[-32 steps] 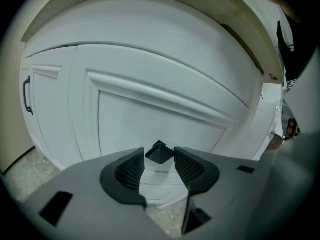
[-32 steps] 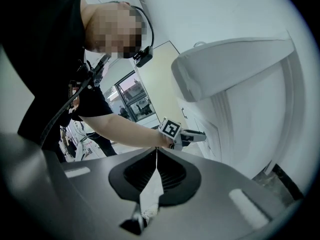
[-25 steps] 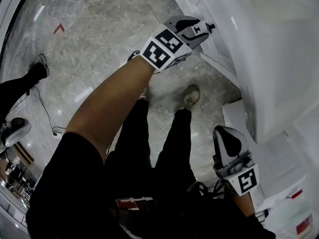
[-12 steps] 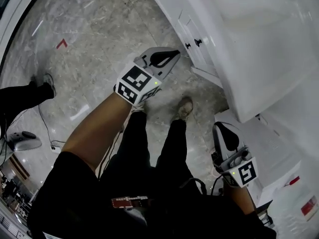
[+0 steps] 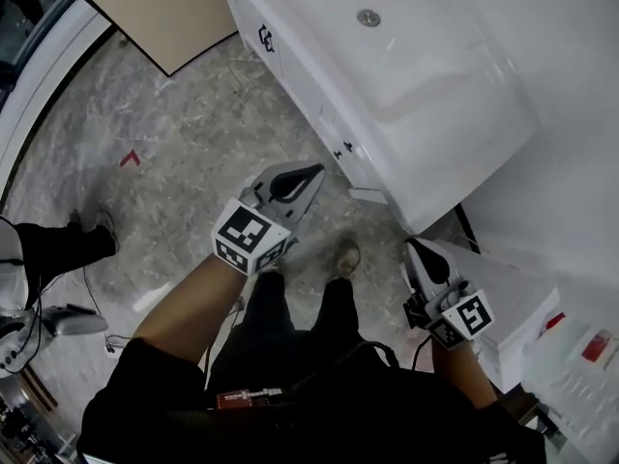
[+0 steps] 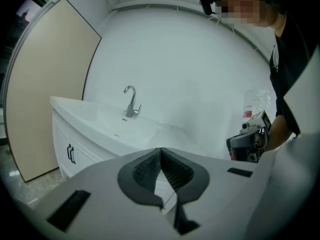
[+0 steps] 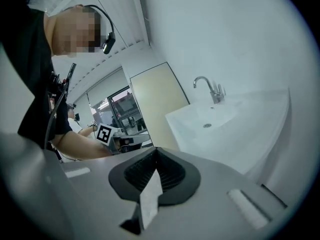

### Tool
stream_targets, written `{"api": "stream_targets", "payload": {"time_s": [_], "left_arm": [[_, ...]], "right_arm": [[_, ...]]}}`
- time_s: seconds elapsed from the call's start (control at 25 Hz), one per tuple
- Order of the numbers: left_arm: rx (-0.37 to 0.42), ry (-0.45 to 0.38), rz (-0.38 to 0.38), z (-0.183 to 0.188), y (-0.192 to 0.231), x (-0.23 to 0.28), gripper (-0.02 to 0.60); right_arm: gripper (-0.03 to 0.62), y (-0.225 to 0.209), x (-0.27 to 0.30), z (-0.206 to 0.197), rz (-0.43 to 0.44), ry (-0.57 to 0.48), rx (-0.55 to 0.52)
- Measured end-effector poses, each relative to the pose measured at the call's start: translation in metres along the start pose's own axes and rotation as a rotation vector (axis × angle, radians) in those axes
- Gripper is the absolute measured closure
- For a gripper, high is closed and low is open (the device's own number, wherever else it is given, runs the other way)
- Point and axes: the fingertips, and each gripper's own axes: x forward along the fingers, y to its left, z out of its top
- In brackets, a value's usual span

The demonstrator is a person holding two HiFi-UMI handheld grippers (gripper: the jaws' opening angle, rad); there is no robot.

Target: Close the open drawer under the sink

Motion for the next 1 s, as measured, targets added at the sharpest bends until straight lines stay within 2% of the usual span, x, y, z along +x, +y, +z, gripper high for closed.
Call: {"api": "stream_targets", "payload": {"time_s": [0.08, 0.32, 0.44, 0.6, 0.76, 1.0], "left_arm": [[0.007, -0.027, 0.001, 0.028, -0.013, -0.013, 0.58], [0.018, -0.12, 0.025, 0.113, -0.028, -0.053, 0.58], [0.046, -0.145, 0.039, 0.149, -0.034, -0.072, 0.58], [0.03, -0.171, 0.053, 0.187, -0.039, -0.093, 0.58], [0.023, -0.196, 0.056, 0.217, -0.048, -0.116, 0.58], [0.068, -0.255, 0.032, 0.269, -0.065, -0.14, 0.58]], "right_arm": [[0.592, 0.006, -0.003, 0.022, -0.014, -0.017, 0.016], [0.594, 0.023, -0.012, 0.074, -0.034, -0.032, -0.046], [0.592, 0.031, -0.014, 0.107, -0.032, -0.071, -0.025], [0.594, 0.037, -0.019, 0.146, -0.039, -0.106, -0.019], [0.594, 0.037, -0.029, 0.167, -0.08, -0.064, -0.077], [0.594, 0.038, -0.037, 0.22, -0.117, -0.076, -0.096]]}}
